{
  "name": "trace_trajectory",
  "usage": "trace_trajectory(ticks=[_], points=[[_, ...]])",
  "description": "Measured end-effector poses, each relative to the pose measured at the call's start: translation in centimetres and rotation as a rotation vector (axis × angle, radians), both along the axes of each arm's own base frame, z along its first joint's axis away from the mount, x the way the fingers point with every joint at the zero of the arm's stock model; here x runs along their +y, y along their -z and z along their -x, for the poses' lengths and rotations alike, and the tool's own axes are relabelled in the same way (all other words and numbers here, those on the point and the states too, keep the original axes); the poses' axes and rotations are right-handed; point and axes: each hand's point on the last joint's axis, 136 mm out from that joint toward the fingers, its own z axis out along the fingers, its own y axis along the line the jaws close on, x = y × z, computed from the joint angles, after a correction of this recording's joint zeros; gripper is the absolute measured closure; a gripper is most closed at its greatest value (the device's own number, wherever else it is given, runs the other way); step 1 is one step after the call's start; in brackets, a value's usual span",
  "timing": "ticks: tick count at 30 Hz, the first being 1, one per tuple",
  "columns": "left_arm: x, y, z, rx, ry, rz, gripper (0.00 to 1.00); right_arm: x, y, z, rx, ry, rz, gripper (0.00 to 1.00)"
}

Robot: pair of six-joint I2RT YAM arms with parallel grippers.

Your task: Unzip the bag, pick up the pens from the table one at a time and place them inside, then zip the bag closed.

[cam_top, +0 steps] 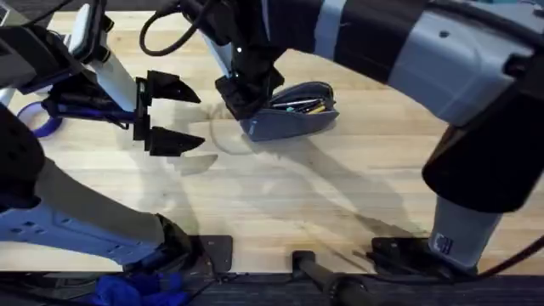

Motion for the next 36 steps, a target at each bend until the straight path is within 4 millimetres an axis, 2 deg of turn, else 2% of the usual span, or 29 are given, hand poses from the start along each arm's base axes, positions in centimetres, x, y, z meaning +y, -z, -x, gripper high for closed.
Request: trace_trajectory(ticks=[7,11,17,27,36], points=[[0.0,0.0,0.0,0.000,0.000,0.000,0.007,-2.0,-3.0,-0.4,-0.050,0.028,0.002,0.971],[0.0,0.0,0.0,0.000,0.000,0.000,0.007,-3.7,-5.1,-1.1,-0.078,0.065,-0.014,0.971],[0.0,0.0,0.0,0.000,0.000,0.000,0.007,-6.3,-7.1,-1.7,-0.092,0.117,-0.021,0.972],[0.0,0.0,0.0,0.000,0.000,0.000,0.007,-10.7,-9.0,-2.8,-0.092,0.215,-0.015,0.969],[0.0,0.0,0.0,0.000,0.000,0.000,0.008,-14.5,-9.0,-4.7,-0.080,0.319,0.001,0.969]])
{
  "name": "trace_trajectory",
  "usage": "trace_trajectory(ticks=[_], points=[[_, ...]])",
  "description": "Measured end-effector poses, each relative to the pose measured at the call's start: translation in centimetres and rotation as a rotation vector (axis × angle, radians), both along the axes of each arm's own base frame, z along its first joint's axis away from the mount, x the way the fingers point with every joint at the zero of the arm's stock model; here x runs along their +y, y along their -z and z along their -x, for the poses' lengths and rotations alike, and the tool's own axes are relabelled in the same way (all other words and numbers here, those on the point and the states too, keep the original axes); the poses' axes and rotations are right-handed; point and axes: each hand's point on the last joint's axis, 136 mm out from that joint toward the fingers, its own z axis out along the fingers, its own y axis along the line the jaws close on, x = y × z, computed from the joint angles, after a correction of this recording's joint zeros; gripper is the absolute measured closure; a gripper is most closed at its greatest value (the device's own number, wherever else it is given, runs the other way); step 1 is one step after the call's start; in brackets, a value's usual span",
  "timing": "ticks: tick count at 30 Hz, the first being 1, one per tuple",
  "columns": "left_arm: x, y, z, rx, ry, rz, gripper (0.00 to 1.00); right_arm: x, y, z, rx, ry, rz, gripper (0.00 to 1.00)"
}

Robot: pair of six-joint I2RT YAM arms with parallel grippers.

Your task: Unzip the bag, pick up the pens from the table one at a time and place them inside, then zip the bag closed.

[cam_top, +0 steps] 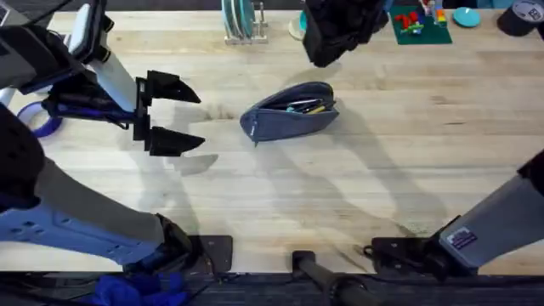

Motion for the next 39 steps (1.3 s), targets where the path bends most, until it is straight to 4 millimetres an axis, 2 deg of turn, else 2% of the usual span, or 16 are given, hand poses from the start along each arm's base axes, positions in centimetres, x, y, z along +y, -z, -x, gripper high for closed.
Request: trace_trajectory(ticks=[7,31,32,37,38,39], points=[[0.0,0.0,0.0,0.000,0.000,0.000,0.006,-1.5,0.0,-0.8,0.002,0.042,0.001,0.969],[0.0,0.0,0.0,0.000,0.000,0.000,0.007,-1.6,0.1,-0.6,0.010,0.044,0.005,0.963],[0.0,0.0,0.0,0.000,0.000,0.000,0.007,-1.6,0.1,-0.6,0.011,0.048,0.005,0.887],[0.0,0.0,0.0,0.000,0.000,0.000,0.007,-1.7,0.1,-0.5,0.015,0.054,0.005,0.159],[0.0,0.0,0.0,0.000,0.000,0.000,0.007,-1.7,0.1,-0.4,0.018,0.053,0.007,0.052],[0.0,0.0,0.0,0.000,0.000,0.000,0.007,-1.8,0.1,-0.3,0.024,0.054,0.011,0.018]])
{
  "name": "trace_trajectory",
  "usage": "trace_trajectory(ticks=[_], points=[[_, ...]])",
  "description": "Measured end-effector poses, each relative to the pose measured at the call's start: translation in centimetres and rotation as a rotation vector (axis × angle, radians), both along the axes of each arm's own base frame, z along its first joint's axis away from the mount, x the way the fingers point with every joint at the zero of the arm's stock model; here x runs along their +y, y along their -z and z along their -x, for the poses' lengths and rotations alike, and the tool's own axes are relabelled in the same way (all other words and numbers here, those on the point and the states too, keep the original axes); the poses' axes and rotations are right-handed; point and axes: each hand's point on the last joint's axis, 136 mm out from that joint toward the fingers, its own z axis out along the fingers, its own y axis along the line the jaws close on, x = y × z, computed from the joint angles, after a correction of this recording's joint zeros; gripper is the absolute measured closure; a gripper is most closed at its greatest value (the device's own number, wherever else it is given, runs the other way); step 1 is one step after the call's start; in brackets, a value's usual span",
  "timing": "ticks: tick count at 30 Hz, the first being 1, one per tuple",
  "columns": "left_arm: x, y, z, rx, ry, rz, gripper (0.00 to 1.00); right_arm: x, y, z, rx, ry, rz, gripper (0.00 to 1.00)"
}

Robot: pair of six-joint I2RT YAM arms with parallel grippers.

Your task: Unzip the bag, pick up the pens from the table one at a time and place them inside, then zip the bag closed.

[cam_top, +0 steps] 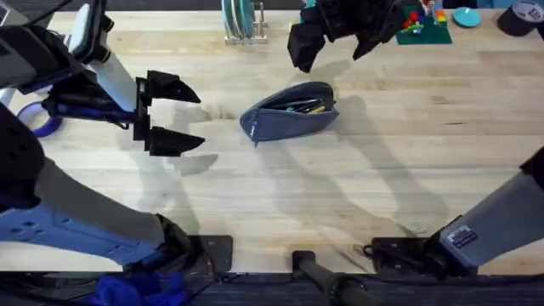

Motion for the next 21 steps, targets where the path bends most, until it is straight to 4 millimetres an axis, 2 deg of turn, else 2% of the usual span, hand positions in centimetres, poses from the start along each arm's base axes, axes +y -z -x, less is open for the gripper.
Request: trace_trajectory(ticks=[7,14,21], points=[[0.0,0.0,0.0,0.000,0.000,0.000,0.007,0.2,0.3,1.7,0.049,-0.008,0.025,0.005],[0.0,0.0,0.0,0.000,0.000,0.000,0.007,3.3,0.3,3.7,0.055,-0.039,0.016,0.005],[0.0,0.0,0.0,0.000,0.000,0.000,0.007,5.5,0.1,4.5,0.020,-0.019,0.001,0.005]])
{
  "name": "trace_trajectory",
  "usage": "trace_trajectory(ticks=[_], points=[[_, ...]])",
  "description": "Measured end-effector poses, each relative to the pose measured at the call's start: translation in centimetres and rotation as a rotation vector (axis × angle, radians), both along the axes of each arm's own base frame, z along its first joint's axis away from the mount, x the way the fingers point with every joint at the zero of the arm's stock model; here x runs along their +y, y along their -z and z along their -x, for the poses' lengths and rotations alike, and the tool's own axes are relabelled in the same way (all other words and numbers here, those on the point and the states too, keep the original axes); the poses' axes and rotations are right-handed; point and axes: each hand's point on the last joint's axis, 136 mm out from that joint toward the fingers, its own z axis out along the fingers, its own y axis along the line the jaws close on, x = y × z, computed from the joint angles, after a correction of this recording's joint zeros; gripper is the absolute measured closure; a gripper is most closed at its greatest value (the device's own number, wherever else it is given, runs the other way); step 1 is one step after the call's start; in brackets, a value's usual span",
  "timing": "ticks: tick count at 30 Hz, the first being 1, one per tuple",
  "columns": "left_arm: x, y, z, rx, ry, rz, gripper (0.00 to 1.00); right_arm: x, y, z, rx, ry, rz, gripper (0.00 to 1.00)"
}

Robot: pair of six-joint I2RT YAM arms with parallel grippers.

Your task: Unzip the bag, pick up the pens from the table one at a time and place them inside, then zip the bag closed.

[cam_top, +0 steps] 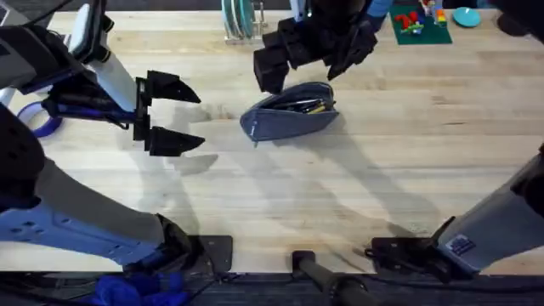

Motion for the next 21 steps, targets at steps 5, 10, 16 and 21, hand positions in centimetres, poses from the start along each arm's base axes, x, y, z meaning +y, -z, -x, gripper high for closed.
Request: trace_trajectory(ticks=[5,10,16,21], points=[[0.0,0.0,0.0,0.000,0.000,0.000,0.006,1.0,0.0,0.7,-0.013,-0.005,0.006,0.005],[0.0,0.0,0.0,0.000,0.000,0.000,0.008,1.8,-0.1,1.4,-0.014,0.005,0.001,0.006],[0.0,0.0,0.0,0.000,0.000,0.000,0.007,2.7,0.0,2.9,-0.020,0.025,0.009,0.007],[0.0,0.0,0.0,0.000,0.000,0.000,0.007,3.0,-0.2,4.6,-0.018,0.022,0.000,0.007]])
